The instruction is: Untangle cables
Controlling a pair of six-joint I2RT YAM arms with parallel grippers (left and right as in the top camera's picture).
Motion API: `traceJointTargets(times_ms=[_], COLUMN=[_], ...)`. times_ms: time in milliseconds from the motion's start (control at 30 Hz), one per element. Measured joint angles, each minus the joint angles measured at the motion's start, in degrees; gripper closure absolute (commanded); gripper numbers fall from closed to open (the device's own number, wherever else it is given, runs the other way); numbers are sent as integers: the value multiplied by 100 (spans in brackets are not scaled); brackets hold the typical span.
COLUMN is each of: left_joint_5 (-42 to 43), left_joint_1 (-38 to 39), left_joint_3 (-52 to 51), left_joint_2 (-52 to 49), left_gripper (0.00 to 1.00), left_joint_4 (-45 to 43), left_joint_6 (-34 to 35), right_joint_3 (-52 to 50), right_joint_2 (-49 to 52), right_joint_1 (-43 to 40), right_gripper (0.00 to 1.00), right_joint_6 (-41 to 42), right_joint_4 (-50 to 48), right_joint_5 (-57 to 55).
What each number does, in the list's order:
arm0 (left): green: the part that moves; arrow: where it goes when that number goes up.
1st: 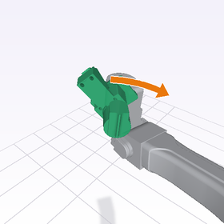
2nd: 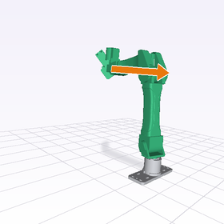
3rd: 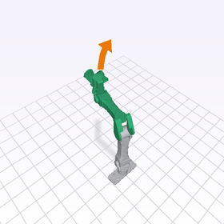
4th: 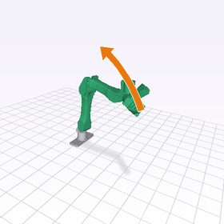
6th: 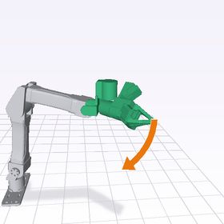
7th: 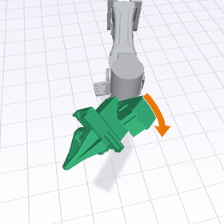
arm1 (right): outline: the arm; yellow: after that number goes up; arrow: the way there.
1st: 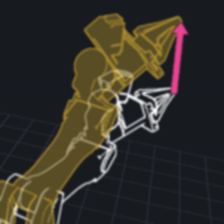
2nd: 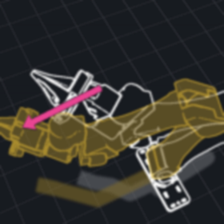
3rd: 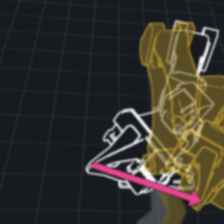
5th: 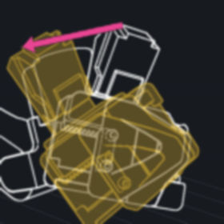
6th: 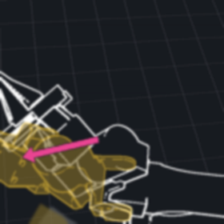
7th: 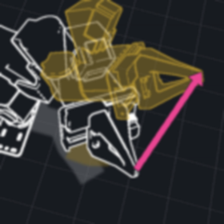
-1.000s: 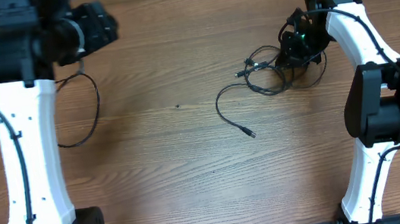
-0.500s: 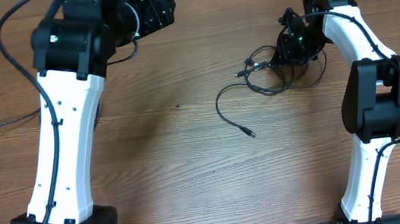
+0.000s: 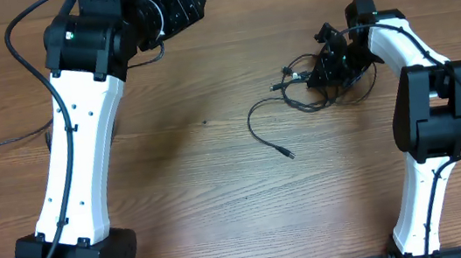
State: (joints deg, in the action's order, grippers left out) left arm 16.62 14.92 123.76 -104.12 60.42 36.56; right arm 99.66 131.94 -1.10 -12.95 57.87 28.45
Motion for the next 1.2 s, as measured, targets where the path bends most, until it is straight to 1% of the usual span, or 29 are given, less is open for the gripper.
traceJointTargets(times_ms=[67,167,300,467,533,567,600,667,700,800,867,967,1067,1167,1200], left_joint_5=[15,22,-9,-232,-339,-374,-420,-472,-511,-566,-579,-577,-577,-577,-577], left_joint_1=[0,0,0,0,-17,-44,-70,-146,-238,-365,-380,-378,-378,-378,-378], left_joint_3=[0,0,0,0,0,0,0,0,0,0,-4,-4,-7,-7,-7], left_joint_2=[0,0,0,-7,-28,-48,-90,-201,-328,-634,-769,-898,-933,-933,-933], left_gripper=[25,23,13,13,13,13,14,15,15,15,15,14,12,11,11], left_joint_4=[15,72,87,155,223,258,315,417,492,553,560,557,557,555,555], left_joint_6=[4,22,70,-59,-186,-227,-264,-297,-332,-415,-459,-516,-525,-527,-529], right_joint_3=[-125,-197,-195,-118,-114,-105,-66,33,131,330,343,343,341,341,367], right_joint_2=[-55,-103,-129,-129,-98,-94,-94,-81,-79,-79,-79,-76,-76,-74,-74], right_joint_1=[2,22,90,310,551,706,879,1104,1178,1095,1051,1025,1049,1071,1073], right_gripper=[75,72,73,73,73,80,82,81,78,75,74,75,80,78,78], right_joint_6=[-4,-17,203,669,866,1012,1178,1692,2181,2990,3217,3322,3257,3165,3062], right_joint_4=[-136,-195,-188,-83,31,92,136,227,291,247,173,225,442,621,822], right_joint_5=[50,94,22,-98,-83,-101,-170,-387,-597,-890,-968,-1027,-1071,-1139,-1200])
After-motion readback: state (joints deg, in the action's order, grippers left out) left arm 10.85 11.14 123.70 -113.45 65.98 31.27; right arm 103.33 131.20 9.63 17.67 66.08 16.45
